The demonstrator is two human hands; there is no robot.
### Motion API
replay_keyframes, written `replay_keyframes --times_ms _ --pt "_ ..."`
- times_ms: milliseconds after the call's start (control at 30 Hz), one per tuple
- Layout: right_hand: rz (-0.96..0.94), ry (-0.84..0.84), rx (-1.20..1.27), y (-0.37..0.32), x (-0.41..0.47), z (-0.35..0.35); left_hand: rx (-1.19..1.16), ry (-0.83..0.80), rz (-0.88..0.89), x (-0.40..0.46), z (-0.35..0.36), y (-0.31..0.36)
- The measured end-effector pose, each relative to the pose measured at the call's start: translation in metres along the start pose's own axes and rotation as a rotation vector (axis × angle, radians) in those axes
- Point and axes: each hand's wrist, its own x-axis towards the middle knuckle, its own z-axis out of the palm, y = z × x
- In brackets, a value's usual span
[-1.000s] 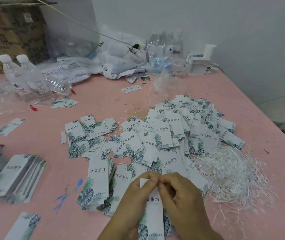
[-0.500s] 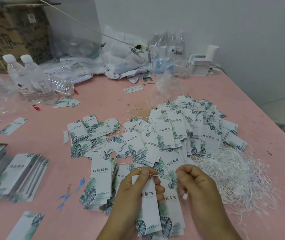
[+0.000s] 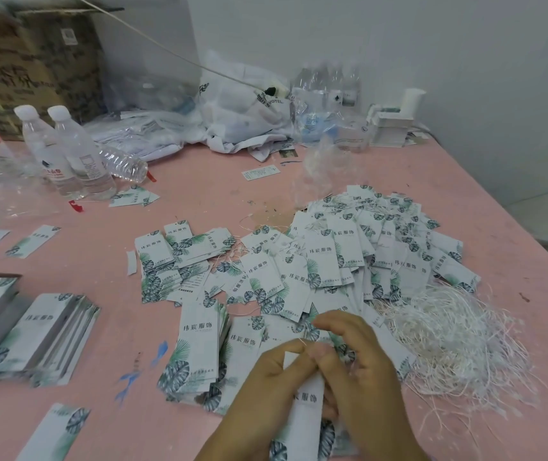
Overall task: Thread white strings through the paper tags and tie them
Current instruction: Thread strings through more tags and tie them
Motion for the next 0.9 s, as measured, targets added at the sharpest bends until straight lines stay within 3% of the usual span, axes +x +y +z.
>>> replay_keyframes --times_ms 100,367,467,567,700,900 --pt "-0.021 -0.019 0.006 -0.005 -0.003 0.01 0.266 -0.04 0.055 0.0 0.0 -0.001" --pt "0.051 -0.02 0.091 -0.005 -0.005 0.011 0.423 -0.066 0.018 0.0 -0.001 -0.005" --pt "0.122 -0.015 0.236 -0.003 -0.005 0.01 0.29 -0.06 -0.007 -0.003 0.002 -0.001" --pt "0.248 0.09 0.484 0.001 0.002 -0.001 -0.029 -0.034 -0.062 0.001 0.006 0.002" --pt "0.254 0.191 0.565 0.009 0.008 -0.015 -0.359 0.059 -0.081 0.006 0.004 -0.002" --pt "0.206 0.119 0.288 0.01 0.001 -0.011 -0.266 0.171 0.014 0.006 0.005 -0.01"
